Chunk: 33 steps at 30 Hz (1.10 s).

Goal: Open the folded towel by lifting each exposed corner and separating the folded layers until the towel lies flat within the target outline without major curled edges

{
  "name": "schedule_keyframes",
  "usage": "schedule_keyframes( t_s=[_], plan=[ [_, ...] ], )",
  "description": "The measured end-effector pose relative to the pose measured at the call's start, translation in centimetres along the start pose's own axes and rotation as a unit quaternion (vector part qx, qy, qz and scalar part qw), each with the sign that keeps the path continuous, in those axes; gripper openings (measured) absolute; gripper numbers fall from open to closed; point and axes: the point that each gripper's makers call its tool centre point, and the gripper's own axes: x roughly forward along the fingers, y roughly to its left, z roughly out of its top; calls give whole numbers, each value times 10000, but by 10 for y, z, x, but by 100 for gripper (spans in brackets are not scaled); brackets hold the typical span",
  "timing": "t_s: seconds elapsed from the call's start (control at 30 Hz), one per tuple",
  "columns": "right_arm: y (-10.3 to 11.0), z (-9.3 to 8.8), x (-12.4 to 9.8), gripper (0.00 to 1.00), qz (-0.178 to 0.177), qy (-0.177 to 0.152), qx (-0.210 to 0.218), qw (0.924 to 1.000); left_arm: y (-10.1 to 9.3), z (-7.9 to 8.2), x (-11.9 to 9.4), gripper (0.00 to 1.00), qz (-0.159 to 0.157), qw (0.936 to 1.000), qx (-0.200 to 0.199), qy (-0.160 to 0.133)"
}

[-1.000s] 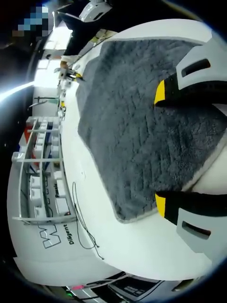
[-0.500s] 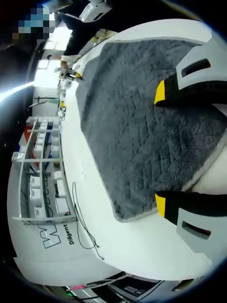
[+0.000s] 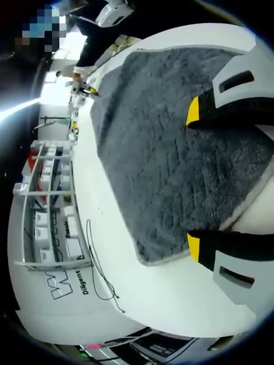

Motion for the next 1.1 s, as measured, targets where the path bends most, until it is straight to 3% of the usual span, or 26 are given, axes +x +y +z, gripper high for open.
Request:
schedule_keyframes(
  t_s=[0.3, 0.5, 0.63, 0.8, 0.87, 0.93, 1.0, 1.1],
  plan=[
    [-3, 0, -2, 11, -206, -52, -64, 9998, -1, 0, 0, 72, 24, 10000, -7, 1],
    [-10, -1, -4, 20, -524, -219, -68, 9984, 2, -1, -2, 72, 77, 10000, -32, -3],
    [-12, 2, -6, 24, -821, -256, -400, 9955, 3, -1, -2, 73, 120, 9999, -38, 52],
    [-12, 1, -9, 25, -1097, -407, -231, 9929, 10, -1, -3, 79, 293, 9994, -133, 147],
    [-11, 0, -11, 25, -1155, -523, -155, 9918, 13, 1, -3, 80, 354, 9992, -176, 46],
    [-12, 0, -13, 26, -1244, -681, 155, 9898, 14, 10, -4, 77, 398, 9982, -370, -251],
    [-12, -1, -16, 26, -1316, -767, 204, 9881, 13, 18, -5, 75, 351, 9964, -609, -464],
    [-10, -1, -20, 27, -1470, -863, 274, 9850, 15, 24, -6, 73, 498, 9962, -506, -507]
  ],
)
